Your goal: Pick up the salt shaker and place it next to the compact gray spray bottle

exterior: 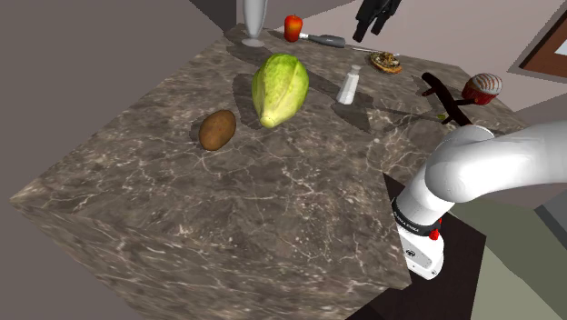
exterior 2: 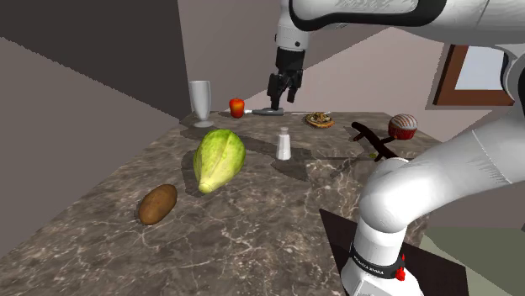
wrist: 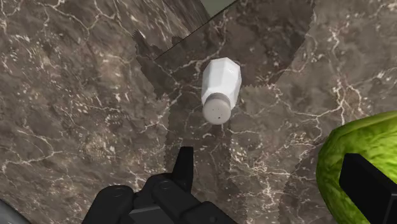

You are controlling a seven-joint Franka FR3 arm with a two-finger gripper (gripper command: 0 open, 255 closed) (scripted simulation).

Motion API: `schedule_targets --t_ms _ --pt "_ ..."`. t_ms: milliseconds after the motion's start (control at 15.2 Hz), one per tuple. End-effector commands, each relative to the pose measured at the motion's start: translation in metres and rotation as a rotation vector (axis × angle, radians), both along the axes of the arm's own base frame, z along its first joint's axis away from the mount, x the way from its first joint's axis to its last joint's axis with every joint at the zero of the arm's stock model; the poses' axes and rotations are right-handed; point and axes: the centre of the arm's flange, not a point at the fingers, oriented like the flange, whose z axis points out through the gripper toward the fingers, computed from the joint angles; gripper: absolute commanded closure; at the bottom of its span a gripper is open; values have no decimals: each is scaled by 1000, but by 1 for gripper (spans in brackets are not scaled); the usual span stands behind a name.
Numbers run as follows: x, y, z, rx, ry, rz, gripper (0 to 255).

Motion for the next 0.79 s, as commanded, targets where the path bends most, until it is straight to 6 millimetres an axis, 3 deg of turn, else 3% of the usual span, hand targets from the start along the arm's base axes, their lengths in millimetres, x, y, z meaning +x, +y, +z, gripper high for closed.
schedule_targets --t_ms 0,462,726 --pt "0 0 0 0 0 0 0" --pt "-29 -35 -89 8 -110 19 0" --pt "-25 -37 -109 8 -115 20 0"
